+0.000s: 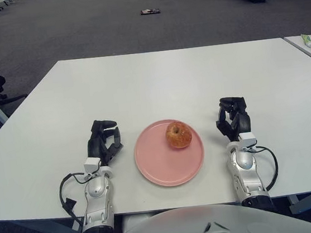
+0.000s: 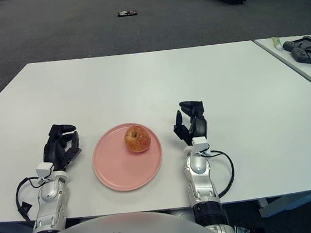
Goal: Put the apple into the plate.
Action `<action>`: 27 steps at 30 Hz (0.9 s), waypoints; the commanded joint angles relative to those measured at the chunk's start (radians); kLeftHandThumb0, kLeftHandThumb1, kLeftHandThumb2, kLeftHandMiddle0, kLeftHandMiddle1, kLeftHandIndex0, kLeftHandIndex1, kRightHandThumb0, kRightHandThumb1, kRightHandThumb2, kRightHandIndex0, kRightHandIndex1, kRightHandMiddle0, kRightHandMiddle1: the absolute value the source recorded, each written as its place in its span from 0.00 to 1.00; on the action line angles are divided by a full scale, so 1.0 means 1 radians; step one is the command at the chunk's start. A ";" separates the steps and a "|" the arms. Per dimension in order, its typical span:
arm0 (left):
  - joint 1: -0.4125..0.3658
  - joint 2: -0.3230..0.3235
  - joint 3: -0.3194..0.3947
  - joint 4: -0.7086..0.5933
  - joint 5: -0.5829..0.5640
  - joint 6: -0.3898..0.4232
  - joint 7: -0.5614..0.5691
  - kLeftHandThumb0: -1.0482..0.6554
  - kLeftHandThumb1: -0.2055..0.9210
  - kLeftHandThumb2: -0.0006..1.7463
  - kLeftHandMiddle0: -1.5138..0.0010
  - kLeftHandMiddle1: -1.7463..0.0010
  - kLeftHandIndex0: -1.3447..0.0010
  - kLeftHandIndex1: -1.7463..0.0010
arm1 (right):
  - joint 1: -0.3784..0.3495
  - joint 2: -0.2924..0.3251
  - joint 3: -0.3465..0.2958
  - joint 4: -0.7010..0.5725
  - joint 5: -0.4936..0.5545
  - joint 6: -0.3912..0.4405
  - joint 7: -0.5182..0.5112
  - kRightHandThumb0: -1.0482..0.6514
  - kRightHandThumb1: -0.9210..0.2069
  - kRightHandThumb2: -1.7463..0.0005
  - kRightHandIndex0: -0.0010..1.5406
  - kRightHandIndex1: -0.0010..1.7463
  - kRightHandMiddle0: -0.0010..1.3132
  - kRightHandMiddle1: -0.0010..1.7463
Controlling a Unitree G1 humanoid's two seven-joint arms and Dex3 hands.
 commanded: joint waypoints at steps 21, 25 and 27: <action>0.025 0.003 0.001 0.047 -0.002 0.034 -0.009 0.39 0.82 0.47 0.64 0.00 0.76 0.00 | 0.017 -0.035 0.030 0.024 0.007 0.105 0.096 0.41 0.06 0.64 0.34 0.71 0.18 1.00; 0.025 0.003 0.001 0.044 0.000 0.043 -0.006 0.39 0.82 0.47 0.65 0.00 0.76 0.00 | 0.014 -0.037 0.028 0.029 0.011 0.105 0.101 0.40 0.13 0.58 0.35 0.73 0.21 1.00; 0.025 0.003 0.000 0.041 0.001 0.053 -0.005 0.39 0.81 0.47 0.65 0.00 0.76 0.00 | 0.013 -0.038 0.028 0.029 0.009 0.114 0.102 0.40 0.15 0.56 0.35 0.73 0.22 1.00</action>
